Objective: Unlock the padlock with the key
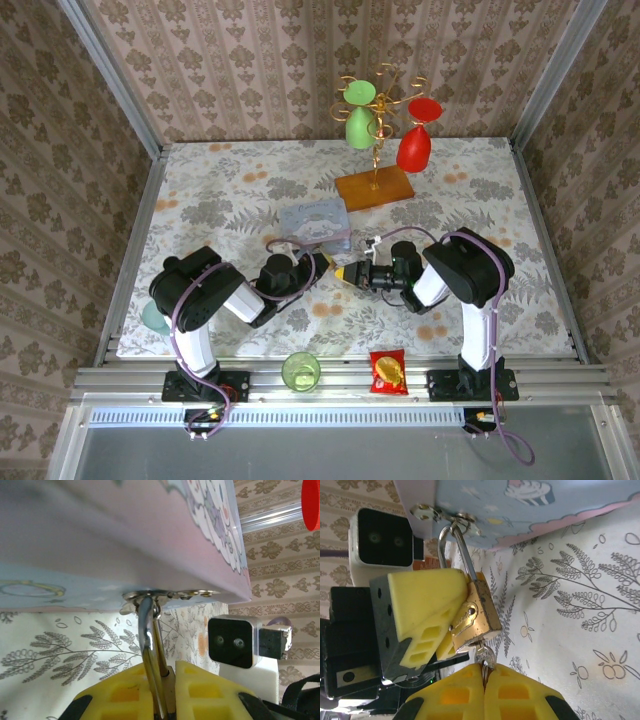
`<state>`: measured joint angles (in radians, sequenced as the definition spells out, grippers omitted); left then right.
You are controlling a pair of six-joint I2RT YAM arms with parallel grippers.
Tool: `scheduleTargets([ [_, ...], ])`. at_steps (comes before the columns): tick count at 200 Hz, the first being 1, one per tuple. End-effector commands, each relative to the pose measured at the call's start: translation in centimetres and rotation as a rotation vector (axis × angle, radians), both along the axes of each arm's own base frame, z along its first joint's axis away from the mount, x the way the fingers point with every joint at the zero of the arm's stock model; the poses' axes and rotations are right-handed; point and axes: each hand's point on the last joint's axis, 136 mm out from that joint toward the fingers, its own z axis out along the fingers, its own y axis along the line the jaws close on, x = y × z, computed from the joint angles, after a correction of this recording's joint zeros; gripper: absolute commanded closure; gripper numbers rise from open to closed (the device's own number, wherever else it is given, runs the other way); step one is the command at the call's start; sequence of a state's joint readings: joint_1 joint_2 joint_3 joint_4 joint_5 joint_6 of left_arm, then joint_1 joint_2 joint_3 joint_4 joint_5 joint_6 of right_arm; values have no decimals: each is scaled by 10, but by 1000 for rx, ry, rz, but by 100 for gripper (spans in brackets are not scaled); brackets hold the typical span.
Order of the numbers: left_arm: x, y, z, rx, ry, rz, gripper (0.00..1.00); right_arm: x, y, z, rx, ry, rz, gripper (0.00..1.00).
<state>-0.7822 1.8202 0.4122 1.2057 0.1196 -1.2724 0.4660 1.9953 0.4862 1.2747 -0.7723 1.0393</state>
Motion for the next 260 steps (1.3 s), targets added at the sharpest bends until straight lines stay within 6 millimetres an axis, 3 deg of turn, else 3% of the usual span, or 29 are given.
scheduleTargets([
  [1, -15, -28, 39, -117, -62, -127, 100, 13, 5, 30, 40, -124, 4, 100],
  [41, -19, -35, 37, -114, -61, -148, 100, 23, -2, 29, 22, -129, -60, 100],
  [73, -25, -34, 22, -43, -45, -150, 100, 30, -7, 29, 7, -116, -141, 100],
  [106, -24, -32, 9, 43, -48, -146, 100, 21, -9, 12, -45, -91, -204, 100],
  [127, -24, -38, 7, 53, -42, -164, 100, 20, -6, 13, -55, -106, -217, 100],
  [179, -33, -50, 2, 22, -31, -169, 100, 37, 5, 51, 40, -150, -192, 100],
  [214, -34, -46, -7, 50, -23, -157, 97, 29, 15, 69, 78, -157, -162, 100],
  [260, -25, -35, -11, 86, -40, -126, 87, 14, 1, 27, -12, -75, -191, 100],
])
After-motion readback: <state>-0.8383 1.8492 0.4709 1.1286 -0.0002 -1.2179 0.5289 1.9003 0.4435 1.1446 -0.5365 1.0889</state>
